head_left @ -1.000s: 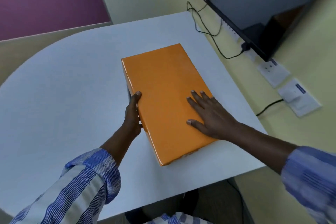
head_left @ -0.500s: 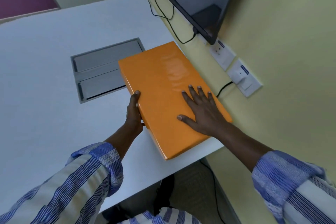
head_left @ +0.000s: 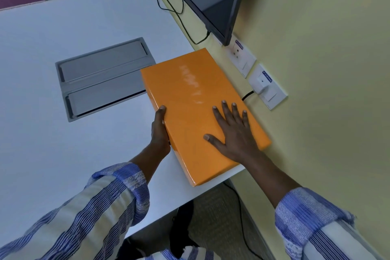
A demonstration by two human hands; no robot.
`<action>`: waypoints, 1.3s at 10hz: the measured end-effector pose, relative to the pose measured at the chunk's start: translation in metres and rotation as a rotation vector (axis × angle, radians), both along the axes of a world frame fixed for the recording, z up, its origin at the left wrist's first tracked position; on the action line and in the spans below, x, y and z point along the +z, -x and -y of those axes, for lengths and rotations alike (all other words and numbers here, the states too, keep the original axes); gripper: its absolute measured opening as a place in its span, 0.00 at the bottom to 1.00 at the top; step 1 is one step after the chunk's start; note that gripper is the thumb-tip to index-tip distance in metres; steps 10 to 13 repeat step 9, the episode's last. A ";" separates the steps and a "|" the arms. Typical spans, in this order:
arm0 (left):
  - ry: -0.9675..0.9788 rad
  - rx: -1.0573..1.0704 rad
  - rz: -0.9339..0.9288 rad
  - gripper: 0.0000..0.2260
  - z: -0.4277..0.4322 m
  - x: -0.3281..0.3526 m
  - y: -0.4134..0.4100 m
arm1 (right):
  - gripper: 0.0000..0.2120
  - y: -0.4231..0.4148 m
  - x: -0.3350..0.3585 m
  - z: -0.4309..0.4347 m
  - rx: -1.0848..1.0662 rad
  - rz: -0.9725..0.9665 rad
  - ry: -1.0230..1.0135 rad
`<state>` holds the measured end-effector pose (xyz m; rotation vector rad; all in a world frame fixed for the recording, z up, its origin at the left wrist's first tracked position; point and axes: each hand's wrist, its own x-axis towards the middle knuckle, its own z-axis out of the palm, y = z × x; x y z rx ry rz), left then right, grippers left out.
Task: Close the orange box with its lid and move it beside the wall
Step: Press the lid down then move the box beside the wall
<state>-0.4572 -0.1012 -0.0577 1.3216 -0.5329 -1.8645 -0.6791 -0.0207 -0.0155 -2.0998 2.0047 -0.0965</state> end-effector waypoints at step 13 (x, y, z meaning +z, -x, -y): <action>0.007 -0.257 0.319 0.32 -0.008 0.021 -0.051 | 0.42 -0.060 0.025 0.014 -0.121 0.045 0.018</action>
